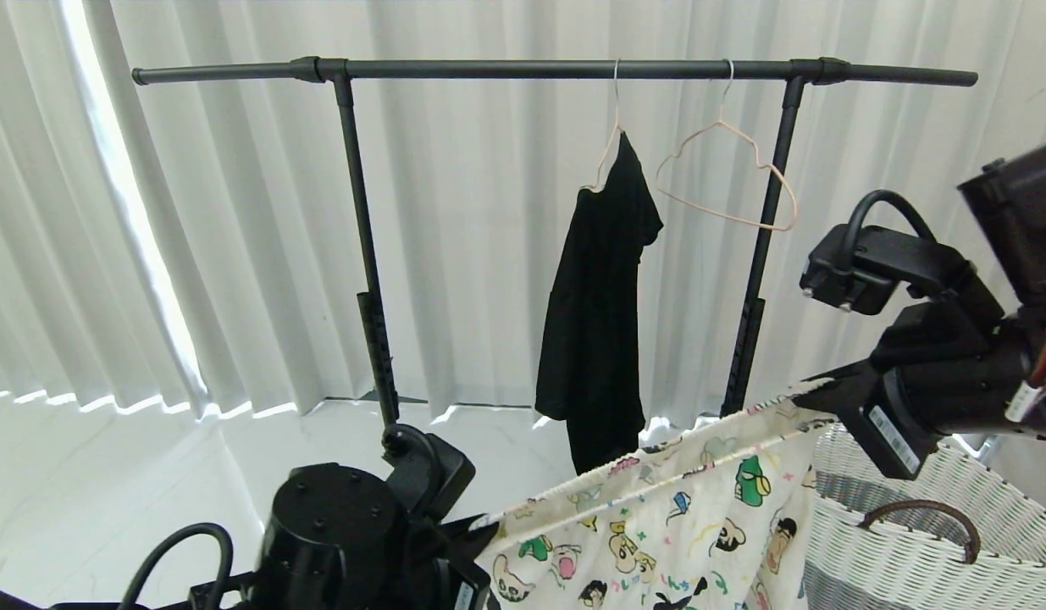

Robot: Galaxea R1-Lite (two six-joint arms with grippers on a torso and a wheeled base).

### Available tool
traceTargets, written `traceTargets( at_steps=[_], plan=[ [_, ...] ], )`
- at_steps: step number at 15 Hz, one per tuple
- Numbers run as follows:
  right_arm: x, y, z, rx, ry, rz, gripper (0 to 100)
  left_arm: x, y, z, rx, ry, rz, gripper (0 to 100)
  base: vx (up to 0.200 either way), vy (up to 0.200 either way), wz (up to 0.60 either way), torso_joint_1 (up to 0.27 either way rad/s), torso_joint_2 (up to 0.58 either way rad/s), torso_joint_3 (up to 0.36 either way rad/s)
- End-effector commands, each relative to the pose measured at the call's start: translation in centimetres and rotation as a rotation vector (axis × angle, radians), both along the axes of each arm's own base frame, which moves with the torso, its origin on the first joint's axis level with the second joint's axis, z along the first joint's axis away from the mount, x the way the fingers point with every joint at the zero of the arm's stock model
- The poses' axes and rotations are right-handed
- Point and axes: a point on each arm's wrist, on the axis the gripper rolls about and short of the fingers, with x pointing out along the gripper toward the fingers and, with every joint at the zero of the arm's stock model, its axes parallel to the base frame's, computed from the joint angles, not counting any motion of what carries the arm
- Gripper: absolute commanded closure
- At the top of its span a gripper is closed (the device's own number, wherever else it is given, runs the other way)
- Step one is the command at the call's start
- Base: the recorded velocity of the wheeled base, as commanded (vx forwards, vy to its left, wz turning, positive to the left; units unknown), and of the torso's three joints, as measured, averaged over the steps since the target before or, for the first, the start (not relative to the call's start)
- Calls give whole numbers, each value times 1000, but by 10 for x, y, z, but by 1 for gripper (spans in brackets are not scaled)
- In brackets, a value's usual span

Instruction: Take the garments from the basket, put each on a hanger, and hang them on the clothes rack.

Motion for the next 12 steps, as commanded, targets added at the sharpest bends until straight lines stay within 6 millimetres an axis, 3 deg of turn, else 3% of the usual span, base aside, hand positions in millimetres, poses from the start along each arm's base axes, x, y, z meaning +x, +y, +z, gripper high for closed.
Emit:
traceTargets(
  at_steps=[1, 3, 5, 6, 7, 8, 10, 12],
  plan=[
    [-13, -12, 7, 25, -25, -2, 100, 1, 17, 30, -18, -144, 11, 100, 0, 0, 0, 0, 0, 0],
    [-13, -12, 15, 48, -51, 0, 100, 11, 18, 59, -57, -212, 22, 100, 0, 0, 0, 0, 0, 0],
    [-7, -8, 33, 92, -96, -4, 100, 14, 22, 110, -31, -168, 37, 100, 0, 0, 0, 0, 0, 0],
    [-3, -6, 45, 116, -127, -6, 100, 9, 26, 147, -17, -120, 0, 100, 0, 0, 0, 0, 0, 0],
    [-2, -5, 51, 130, -142, -6, 100, 6, 28, 164, -23, -104, -23, 100, 0, 0, 0, 0, 0, 0],
    [1, -2, 67, 163, -185, -4, 100, 1, 32, 208, -43, -79, -75, 100, 0, 0, 0, 0, 0, 0],
    [-1, -4, 85, 174, -227, 9, 100, -2, 34, 236, -55, -92, -84, 100, 0, 0, 0, 0, 0, 0],
    [-3, -6, 91, 171, -236, 14, 100, -5, 32, 239, -55, -100, -100, 100, 0, 0, 0, 0, 0, 0]
  ],
)
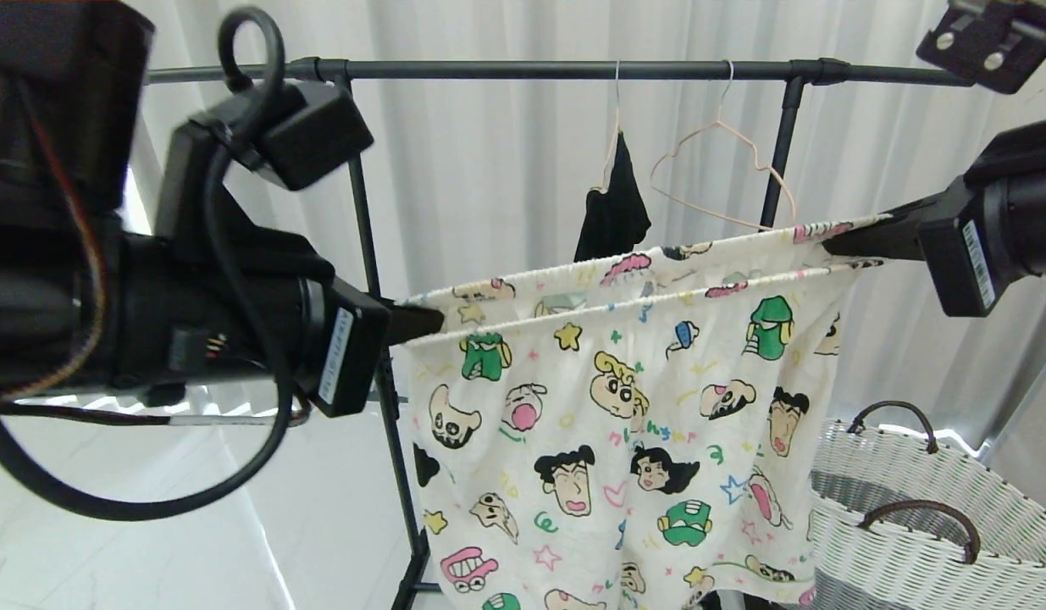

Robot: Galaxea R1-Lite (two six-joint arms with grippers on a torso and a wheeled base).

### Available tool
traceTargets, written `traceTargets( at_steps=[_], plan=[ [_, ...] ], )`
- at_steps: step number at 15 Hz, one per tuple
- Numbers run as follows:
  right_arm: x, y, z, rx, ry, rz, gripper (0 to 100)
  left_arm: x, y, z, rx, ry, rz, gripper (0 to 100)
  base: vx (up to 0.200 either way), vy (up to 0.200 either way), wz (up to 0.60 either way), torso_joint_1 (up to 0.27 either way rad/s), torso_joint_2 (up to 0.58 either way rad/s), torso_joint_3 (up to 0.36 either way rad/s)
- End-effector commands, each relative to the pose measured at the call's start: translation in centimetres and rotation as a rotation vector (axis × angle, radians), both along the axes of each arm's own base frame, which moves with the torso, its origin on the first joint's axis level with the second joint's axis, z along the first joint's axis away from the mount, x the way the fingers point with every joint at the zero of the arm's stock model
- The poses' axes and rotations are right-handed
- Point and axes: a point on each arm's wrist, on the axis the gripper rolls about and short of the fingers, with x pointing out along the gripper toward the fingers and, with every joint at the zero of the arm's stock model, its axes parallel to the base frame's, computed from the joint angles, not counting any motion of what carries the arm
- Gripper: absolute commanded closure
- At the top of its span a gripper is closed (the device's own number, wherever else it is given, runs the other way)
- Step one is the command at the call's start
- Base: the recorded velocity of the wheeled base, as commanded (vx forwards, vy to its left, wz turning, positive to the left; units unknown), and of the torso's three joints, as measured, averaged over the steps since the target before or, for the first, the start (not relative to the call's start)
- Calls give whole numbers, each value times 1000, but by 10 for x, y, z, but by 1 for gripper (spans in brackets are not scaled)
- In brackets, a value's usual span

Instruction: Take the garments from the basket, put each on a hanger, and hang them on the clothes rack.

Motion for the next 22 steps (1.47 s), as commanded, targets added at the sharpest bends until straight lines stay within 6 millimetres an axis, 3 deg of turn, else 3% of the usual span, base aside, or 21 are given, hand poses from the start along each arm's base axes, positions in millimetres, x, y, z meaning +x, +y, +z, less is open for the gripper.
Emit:
traceTargets(
  at_steps=[1, 6, 8, 12, 16, 19, 21, 22],
  plan=[
    [2, 2, 5, 9, -13, 1, 100, -12, 0, 24, -47, -58, -42, 100, 0, 0, 0, 0, 0, 0],
    [5, -7, 6, 15, -16, -33, 100, -16, -5, 20, 38, -111, -52, 100, 0, 0, 0, 0, 0, 0],
    [0, -19, 8, 18, -11, -61, 100, -14, -7, 17, 106, -157, -92, 100, 0, 0, 0, 0, 0, 0],
    [-45, -51, 9, 24, 103, 90, 100, 24, -39, 18, 45, -286, -86, 100, 0, 0, 0, 0, 0, 0],
    [-72, -42, 0, -16, 158, 281, 100, 48, -56, 29, 35, -331, -86, 100, 0, 0, 0, 0, 0, 0],
    [-72, -34, -1, -26, 165, 323, 100, 47, -56, 38, 17, -353, -81, 100, 0, 0, 0, 0, 0, 0],
    [-63, -30, 1, -8, 144, 288, 100, 33, -44, 43, 24, -339, -83, 100, 0, 0, 0, 0, 0, 0],
    [-49, -25, 6, 23, 108, 243, 100, 17, -31, 46, 52, -293, -100, 100, 0, 0, 0, 0, 0, 0]
  ],
)
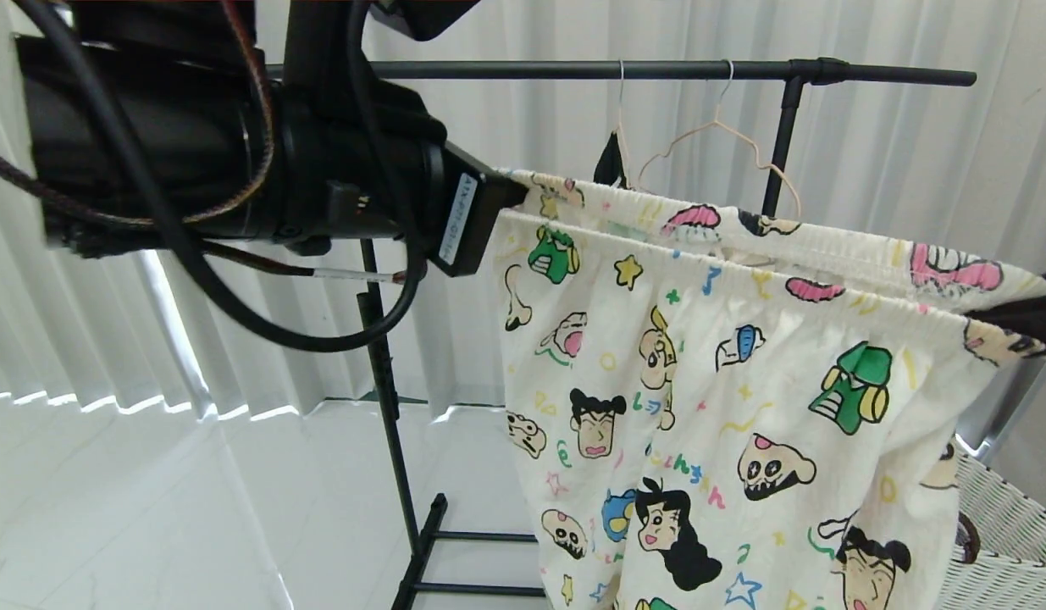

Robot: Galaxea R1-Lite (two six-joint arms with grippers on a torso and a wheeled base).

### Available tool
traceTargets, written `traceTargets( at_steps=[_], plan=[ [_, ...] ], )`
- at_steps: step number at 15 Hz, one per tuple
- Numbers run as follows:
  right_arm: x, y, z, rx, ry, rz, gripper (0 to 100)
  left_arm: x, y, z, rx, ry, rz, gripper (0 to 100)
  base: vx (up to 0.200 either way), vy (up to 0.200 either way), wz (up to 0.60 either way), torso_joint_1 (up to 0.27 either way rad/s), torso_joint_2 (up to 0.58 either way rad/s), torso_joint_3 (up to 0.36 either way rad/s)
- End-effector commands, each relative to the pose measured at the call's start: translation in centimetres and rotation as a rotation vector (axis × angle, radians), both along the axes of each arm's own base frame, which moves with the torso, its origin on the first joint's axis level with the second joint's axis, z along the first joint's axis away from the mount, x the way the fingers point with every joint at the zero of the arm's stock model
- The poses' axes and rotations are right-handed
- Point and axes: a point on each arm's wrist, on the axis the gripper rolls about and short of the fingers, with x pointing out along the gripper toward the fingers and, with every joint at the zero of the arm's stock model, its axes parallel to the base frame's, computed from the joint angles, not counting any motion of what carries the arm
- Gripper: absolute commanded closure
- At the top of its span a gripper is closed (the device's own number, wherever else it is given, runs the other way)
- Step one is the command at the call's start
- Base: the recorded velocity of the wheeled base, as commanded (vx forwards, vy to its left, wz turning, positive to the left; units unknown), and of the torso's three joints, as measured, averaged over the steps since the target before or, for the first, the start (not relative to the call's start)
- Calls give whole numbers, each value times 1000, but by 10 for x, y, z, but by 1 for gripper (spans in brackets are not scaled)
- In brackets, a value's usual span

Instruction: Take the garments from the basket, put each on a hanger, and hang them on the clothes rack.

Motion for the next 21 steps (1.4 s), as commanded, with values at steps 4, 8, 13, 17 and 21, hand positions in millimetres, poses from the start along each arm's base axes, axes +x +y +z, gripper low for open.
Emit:
traceTargets(
  at_steps=[4, 8, 13, 17, 21],
  plan=[
    [52, 36, 26, 81, -78, -63, 100, -77, 56, 16, 45, 171, -98, 100, 0, 0, 0, 0, 0, 0],
    [72, 56, 31, 86, -97, -38, 100, -123, 48, 17, -23, 318, -255, 100, 0, 0, 0, 0, 0, 0],
    [71, 56, 31, 68, -96, -34, 100, -135, 38, 15, -31, 361, -319, 100, 0, 0, 0, 0, 0, 0],
    [36, 18, 30, 13, -41, -50, 100, -82, 52, 18, 53, 195, 37, 100, 0, 0, 0, 0, 0, 0],
    [25, 8, 21, -21, -13, -54, 100, -74, 49, 24, 21, 163, 51, 100, 0, 0, 0, 0, 0, 0]
  ],
)
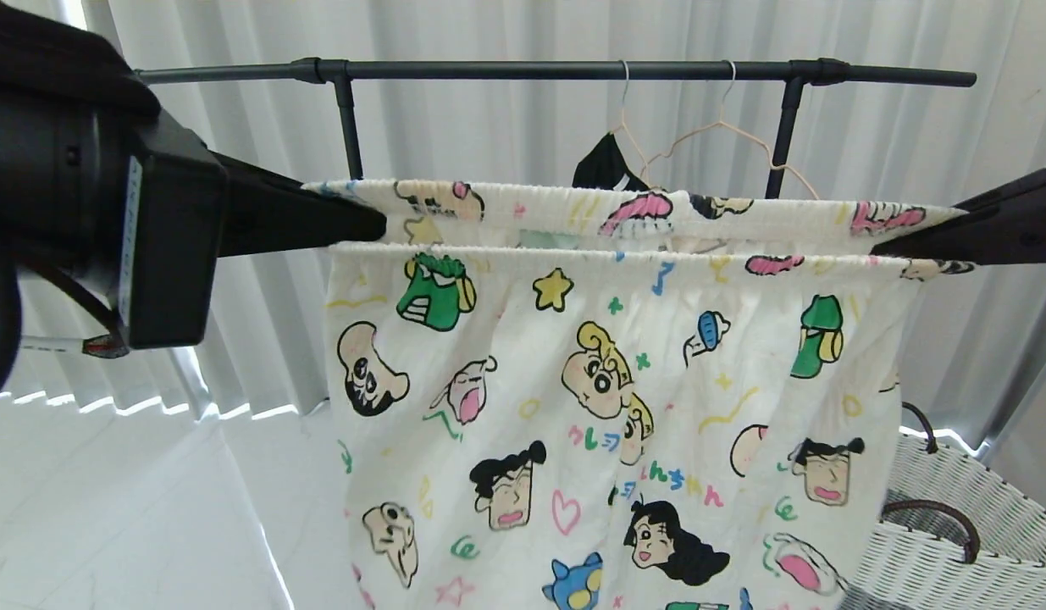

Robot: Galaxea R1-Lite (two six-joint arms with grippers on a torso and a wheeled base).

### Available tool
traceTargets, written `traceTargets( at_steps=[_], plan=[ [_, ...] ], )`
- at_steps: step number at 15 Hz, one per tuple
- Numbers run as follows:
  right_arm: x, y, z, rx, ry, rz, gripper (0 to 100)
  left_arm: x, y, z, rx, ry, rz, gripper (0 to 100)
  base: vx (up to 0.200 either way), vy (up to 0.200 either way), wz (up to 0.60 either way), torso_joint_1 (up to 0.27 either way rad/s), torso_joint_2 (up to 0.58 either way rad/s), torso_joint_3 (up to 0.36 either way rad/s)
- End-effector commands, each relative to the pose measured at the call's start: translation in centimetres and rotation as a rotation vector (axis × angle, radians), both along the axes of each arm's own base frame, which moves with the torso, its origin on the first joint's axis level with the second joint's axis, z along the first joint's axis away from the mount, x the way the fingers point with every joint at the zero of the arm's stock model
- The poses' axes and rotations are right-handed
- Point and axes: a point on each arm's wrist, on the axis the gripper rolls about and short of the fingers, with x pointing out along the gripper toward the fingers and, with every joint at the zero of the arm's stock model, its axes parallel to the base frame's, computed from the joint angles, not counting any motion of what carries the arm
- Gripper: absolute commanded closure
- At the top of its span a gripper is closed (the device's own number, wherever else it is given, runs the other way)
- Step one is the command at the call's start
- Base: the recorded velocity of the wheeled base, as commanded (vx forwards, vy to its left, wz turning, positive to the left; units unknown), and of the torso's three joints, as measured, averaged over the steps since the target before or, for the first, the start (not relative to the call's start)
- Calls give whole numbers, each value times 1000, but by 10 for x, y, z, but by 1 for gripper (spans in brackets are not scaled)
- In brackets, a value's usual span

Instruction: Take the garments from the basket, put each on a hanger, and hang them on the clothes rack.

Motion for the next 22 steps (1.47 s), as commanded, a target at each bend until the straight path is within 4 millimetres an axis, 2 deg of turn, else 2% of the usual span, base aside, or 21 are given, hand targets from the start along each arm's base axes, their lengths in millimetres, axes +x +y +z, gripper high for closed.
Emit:
traceTargets(
  at_steps=[1, 6, 8, 10, 12, 14, 17, 22],
  plan=[
    [-8, -7, 2, 5, -15, -7, 0, 6, -4, -3, 13, 11, 8, 100, 0, 0, 0, 0, 0, 0],
    [-11, -12, 2, 21, -8, -33, 0, 10, -9, -16, 56, 44, 18, 100, 0, 0, 0, 0, 0, 0],
    [-6, -27, -6, -4, 6, -171, 0, 12, -8, -23, 95, 44, 69, 100, 0, 0, 0, 0, 0, 0],
    [0, -49, -28, -117, 12, -412, 0, 9, -2, -25, 122, 24, 134, 100, 0, 0, 0, 0, 0, 0],
    [-1, -67, -47, -150, -3, -572, 0, 5, 16, -33, 141, 32, 205, 100, 0, 0, 0, 0, 0, 0],
    [-2, -74, -56, -125, -24, -614, 0, 4, 28, -38, 150, 44, 255, 100, 0, 0, 0, 0, 0, 0],
    [7, -76, -68, -40, -83, -634, 0, -3, 48, -46, 153, 55, 332, 100, 0, 0, 0, 0, 0, 0],
    [9, -79, -69, 16, -65, -625, 0, -13, 55, -52, 163, 53, 347, 100, 0, 0, 0, 0, 0, 0]
  ],
)
